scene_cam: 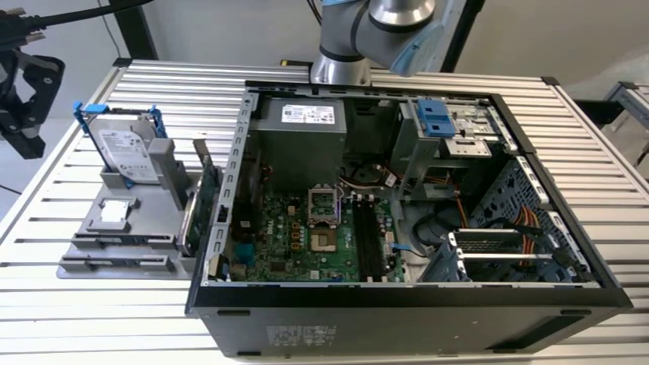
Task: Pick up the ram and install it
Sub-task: 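Pick up the ram and move it above insertion slot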
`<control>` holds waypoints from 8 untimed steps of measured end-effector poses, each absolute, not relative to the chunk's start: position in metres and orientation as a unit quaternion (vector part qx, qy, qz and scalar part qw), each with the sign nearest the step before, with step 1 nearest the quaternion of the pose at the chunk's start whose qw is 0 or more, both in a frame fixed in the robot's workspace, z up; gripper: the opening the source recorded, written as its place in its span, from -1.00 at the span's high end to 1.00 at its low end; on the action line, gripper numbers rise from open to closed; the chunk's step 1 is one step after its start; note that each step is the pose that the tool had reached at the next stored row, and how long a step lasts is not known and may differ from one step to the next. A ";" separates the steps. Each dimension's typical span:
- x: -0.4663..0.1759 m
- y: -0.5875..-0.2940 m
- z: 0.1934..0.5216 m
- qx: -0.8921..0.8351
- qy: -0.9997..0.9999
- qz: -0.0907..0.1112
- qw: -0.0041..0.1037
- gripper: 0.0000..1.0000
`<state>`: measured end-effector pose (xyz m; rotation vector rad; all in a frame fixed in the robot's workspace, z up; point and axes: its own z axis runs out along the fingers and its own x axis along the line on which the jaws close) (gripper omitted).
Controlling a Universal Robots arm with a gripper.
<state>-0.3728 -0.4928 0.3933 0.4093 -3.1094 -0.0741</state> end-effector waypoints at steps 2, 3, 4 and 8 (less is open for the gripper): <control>-0.373 -0.493 0.393 0.136 -0.990 -0.024 0.002 1.00; -0.373 -0.493 0.393 0.138 -0.990 -0.024 0.002 1.00; -0.373 -0.493 0.393 0.141 -0.990 -0.024 0.002 1.00; -0.373 -0.493 0.393 0.151 -0.988 -0.024 0.003 1.00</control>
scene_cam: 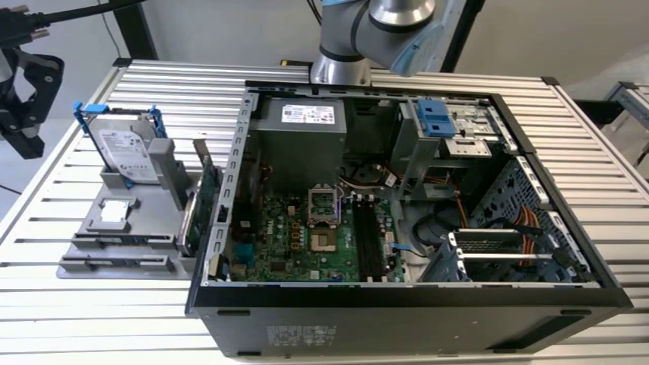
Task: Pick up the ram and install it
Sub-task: 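Pick up the ram and move it above insertion slot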
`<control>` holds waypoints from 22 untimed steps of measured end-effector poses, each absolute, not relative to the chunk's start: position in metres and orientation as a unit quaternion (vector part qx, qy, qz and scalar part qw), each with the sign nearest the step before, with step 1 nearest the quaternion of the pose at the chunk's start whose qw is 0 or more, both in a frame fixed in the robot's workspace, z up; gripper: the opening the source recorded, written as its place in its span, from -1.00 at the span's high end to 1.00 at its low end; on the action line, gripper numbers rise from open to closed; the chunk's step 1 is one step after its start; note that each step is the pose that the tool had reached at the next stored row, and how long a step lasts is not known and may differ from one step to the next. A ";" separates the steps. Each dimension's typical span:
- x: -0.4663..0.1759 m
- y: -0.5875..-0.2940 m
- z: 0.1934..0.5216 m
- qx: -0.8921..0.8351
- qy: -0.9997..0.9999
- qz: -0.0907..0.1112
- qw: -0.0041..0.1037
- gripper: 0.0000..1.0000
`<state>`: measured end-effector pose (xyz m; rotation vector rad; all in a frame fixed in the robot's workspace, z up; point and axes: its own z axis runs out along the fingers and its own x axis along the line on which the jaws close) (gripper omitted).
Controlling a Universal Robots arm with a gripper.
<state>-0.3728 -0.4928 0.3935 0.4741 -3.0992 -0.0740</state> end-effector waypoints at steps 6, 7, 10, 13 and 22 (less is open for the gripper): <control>-0.373 -0.493 0.394 0.164 -0.986 -0.024 0.003 1.00; -0.373 -0.493 0.394 0.167 -0.986 -0.024 0.003 1.00; -0.373 -0.493 0.394 0.174 -0.984 -0.024 0.003 1.00; -0.373 -0.493 0.394 0.182 -0.983 -0.023 0.003 1.00; -0.373 -0.493 0.395 0.205 -0.978 -0.023 0.004 1.00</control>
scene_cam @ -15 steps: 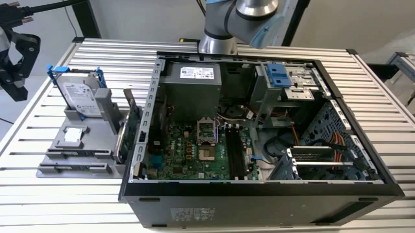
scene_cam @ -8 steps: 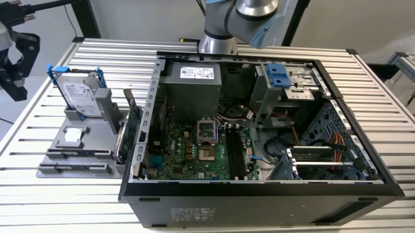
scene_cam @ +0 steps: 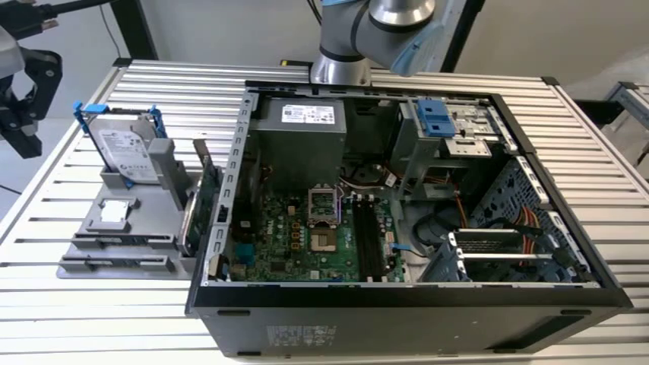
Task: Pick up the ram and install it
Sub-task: 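Pick up the ram and move it above insertion slot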
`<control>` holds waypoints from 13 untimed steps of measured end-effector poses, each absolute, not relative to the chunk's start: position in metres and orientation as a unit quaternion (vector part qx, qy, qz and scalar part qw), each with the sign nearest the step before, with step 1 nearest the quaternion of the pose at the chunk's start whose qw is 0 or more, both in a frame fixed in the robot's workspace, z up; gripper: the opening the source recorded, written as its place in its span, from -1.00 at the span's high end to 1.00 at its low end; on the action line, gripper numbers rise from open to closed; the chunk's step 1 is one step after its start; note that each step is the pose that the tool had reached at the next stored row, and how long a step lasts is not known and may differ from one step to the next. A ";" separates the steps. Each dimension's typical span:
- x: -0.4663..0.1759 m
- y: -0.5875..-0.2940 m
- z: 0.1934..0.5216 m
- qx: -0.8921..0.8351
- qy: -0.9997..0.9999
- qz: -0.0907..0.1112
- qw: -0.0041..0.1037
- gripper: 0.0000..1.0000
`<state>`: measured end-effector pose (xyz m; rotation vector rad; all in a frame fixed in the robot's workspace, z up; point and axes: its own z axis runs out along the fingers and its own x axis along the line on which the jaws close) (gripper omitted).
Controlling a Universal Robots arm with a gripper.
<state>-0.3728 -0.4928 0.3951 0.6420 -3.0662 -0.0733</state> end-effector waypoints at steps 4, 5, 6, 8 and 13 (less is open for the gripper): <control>-0.373 -0.493 0.395 0.215 -0.976 -0.023 0.004 1.00; -0.373 -0.493 0.395 0.218 -0.976 -0.023 0.004 1.00; -0.373 -0.493 0.395 0.220 -0.975 -0.023 0.004 1.00; -0.373 -0.493 0.395 0.225 -0.974 -0.023 0.004 1.00; -0.373 -0.493 0.395 0.238 -0.971 -0.023 0.005 1.00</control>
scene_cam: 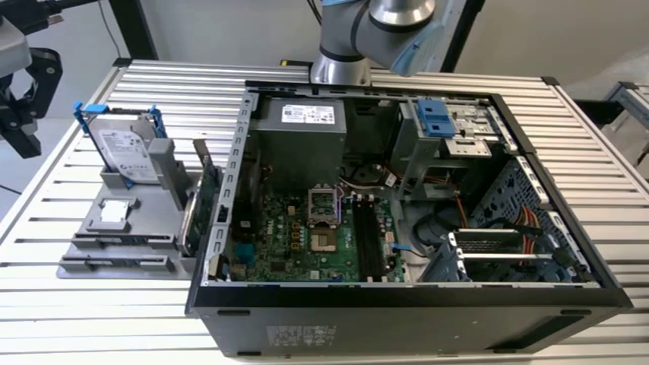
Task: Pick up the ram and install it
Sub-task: 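Pick up the ram and move it above insertion slot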
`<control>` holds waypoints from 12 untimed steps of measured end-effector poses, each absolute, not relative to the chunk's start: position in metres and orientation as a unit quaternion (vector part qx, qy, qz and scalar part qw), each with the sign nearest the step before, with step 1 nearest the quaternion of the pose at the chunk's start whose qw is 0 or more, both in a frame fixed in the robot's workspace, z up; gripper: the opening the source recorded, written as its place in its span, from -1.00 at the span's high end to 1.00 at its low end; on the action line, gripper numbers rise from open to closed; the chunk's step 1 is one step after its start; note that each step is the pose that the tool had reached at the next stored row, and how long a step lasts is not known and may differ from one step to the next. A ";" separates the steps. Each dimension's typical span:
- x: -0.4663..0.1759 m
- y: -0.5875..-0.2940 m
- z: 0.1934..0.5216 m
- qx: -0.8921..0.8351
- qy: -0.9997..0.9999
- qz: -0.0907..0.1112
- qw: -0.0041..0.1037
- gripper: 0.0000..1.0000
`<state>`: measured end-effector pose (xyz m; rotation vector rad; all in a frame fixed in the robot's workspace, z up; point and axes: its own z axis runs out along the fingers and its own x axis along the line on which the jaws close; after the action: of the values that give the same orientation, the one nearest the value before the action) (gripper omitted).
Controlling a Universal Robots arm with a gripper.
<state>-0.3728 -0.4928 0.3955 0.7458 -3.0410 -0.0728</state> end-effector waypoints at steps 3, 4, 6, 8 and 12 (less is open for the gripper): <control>-0.373 -0.493 0.396 0.246 -0.969 -0.023 0.005 1.00; -0.373 -0.493 0.396 0.248 -0.968 -0.023 0.005 1.00; -0.373 -0.493 0.396 0.254 -0.967 -0.023 0.005 1.00; -0.373 -0.493 0.396 0.259 -0.966 -0.023 0.005 1.00; -0.373 -0.493 0.396 0.270 -0.963 -0.023 0.006 1.00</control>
<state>-0.3728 -0.4928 0.3956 0.8443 -3.0136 -0.0722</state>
